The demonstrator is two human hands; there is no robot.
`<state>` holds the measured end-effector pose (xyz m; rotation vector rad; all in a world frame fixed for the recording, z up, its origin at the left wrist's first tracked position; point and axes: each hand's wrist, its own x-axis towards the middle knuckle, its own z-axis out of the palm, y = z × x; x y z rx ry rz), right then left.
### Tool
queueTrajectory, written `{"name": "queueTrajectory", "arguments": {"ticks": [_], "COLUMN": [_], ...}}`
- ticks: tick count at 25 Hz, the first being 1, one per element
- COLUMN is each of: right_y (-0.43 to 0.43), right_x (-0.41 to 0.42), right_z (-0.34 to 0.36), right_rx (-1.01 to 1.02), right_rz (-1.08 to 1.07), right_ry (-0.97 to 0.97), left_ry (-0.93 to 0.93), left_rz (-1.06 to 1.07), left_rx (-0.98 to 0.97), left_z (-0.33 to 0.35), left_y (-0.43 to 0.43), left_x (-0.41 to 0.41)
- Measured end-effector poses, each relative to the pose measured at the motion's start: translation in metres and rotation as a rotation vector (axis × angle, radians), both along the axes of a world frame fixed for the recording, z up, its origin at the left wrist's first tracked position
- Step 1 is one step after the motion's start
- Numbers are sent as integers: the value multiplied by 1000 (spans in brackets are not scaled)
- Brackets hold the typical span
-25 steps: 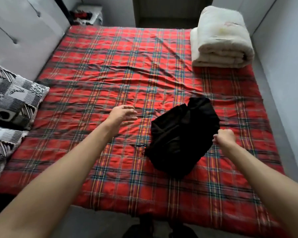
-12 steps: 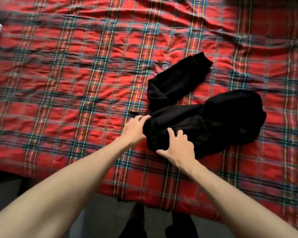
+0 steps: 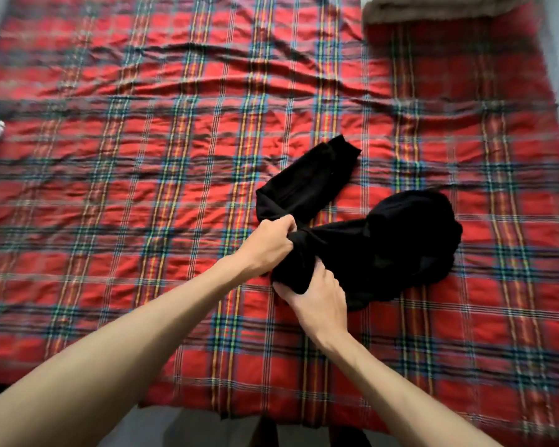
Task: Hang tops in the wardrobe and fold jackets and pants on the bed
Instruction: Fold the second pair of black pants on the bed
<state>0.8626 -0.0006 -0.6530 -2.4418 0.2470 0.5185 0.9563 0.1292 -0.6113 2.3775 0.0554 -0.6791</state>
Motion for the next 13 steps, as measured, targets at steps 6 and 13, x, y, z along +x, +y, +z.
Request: {"name": "queueTrajectory", "arguments": {"ticks": [6,13], "right_y": [-3,-33], "right_x": [47,81], "right_z": [161,382], "right_rx": [286,367], "right_rz": [-241,-60], "right_ry": [-448,-848], "left_ry": [-250,-585], "left_rz": [100,137], "left_rx": [-74,-153], "left_z": [195,453], "left_y": [-24,16], "left_x": [48,44]}}
